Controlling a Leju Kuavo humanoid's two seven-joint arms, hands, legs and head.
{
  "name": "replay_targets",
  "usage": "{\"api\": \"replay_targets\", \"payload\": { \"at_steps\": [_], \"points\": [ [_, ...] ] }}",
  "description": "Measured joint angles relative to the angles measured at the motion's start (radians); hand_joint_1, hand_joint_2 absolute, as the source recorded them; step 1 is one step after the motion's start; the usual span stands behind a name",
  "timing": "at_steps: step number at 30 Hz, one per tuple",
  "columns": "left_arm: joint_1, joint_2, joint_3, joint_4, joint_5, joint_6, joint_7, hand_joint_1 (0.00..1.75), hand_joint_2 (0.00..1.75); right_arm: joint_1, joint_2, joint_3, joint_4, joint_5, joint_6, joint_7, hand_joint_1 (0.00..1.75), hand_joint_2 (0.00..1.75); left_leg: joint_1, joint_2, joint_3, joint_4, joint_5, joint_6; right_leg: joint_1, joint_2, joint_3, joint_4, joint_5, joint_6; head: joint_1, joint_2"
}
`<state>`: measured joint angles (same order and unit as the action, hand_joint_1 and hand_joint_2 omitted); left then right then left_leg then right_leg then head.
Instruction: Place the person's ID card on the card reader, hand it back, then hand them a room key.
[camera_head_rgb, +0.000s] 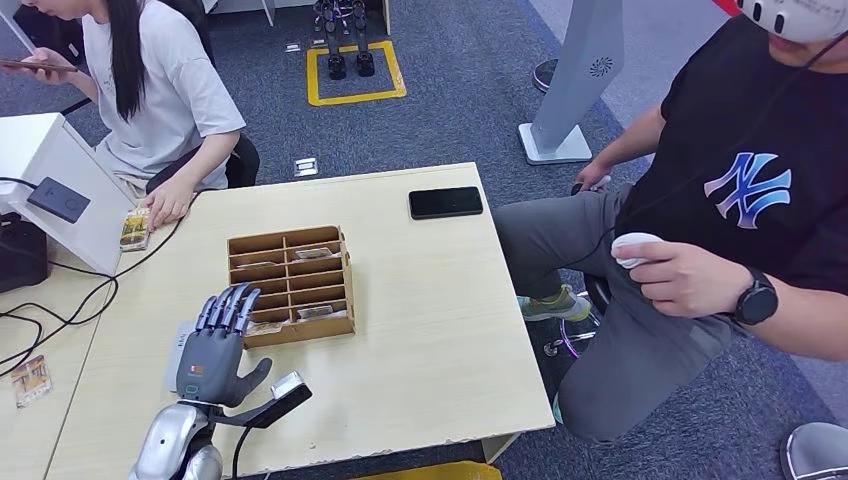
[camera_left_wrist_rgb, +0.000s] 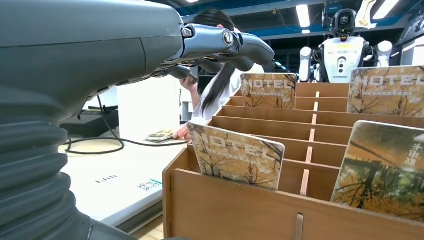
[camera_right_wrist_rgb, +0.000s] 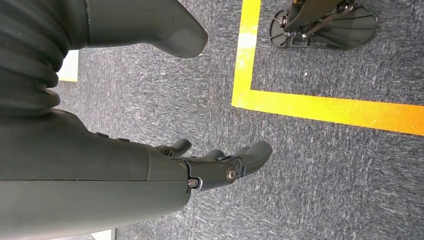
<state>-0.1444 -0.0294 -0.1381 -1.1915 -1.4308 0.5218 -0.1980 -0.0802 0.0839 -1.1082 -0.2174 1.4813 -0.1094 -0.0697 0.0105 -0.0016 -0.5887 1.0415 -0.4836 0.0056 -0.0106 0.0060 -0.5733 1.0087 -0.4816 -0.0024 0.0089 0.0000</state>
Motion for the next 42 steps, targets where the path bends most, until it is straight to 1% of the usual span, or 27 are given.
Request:
{"api": "replay_targets", "payload": {
  "at_steps": [28,42],
  "points": [
    [0.004,-0.001,-0.008,-0.015,0.014,-0.010,0.000,0.00,1.75,0.000,0.000,0.000,0.000,0.002,0.000,-0.003,0.00,1.75,0.000,0.000,0.000,0.000,0.000,0.000,0.000,0.000,0.000,0.000,0.000,0.000,0.000,0.000],
    [0.009,-0.006,-0.041,-0.014,0.008,-0.014,-0.015,0.00,1.75,-0.001,0.003,0.000,0.000,0.014,0.000,-0.003,0.00,1.75,0.000,0.000,0.000,0.000,0.000,0.000,0.000,0.000,0.000,0.000,0.000,0.000,0.000,0.000]
  ]
}}
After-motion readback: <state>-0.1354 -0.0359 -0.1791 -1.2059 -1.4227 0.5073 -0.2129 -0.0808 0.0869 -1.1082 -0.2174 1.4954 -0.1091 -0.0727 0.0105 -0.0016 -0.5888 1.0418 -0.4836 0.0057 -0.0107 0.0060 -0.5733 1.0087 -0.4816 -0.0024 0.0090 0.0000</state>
